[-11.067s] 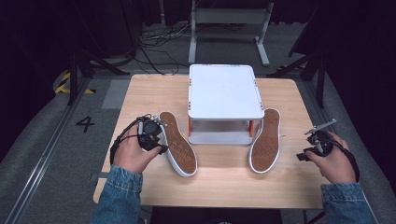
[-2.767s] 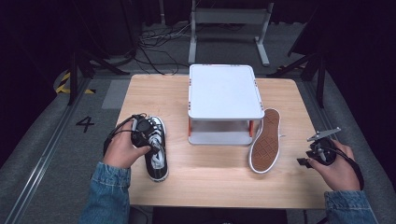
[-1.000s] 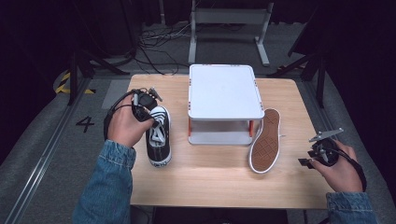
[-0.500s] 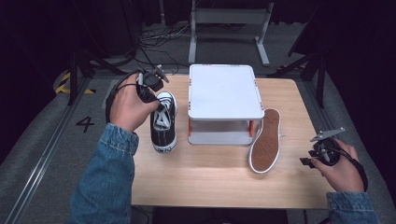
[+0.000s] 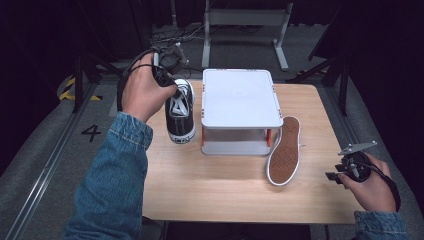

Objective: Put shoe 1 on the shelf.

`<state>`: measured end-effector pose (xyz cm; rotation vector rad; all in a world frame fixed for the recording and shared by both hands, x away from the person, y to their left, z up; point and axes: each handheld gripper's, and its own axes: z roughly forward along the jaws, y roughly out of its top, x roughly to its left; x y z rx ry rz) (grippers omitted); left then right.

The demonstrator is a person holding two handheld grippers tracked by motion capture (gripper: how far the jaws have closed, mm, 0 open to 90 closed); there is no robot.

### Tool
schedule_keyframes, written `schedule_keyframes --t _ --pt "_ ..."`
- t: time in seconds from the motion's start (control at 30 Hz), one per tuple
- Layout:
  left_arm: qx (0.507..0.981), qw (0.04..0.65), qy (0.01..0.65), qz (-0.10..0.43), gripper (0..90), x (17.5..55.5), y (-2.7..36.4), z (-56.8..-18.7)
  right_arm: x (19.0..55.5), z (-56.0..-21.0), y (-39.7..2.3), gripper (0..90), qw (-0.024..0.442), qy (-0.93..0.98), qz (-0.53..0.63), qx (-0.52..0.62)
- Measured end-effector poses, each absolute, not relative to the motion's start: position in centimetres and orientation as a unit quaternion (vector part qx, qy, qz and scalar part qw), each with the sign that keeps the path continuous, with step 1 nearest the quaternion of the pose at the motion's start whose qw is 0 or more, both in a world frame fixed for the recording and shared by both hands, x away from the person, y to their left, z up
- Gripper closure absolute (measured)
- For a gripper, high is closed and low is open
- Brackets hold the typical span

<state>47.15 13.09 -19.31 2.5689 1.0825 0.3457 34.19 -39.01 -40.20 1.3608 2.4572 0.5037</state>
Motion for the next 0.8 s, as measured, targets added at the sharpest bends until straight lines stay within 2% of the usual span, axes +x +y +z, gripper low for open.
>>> schedule_keyframes --t 0.27,0.8 --pt "0.896 0.201 0.367 0.147 81.2 47.6 10.4 -17.6 34.5 -40.2 -38.8 50.0 0.142 0.854 0.177 0.467" --pt "0.912 0.186 0.316 0.183 81.5 51.4 3.5 -18.0 35.0 -40.0 -38.8 50.0 0.144 0.857 0.185 0.46"
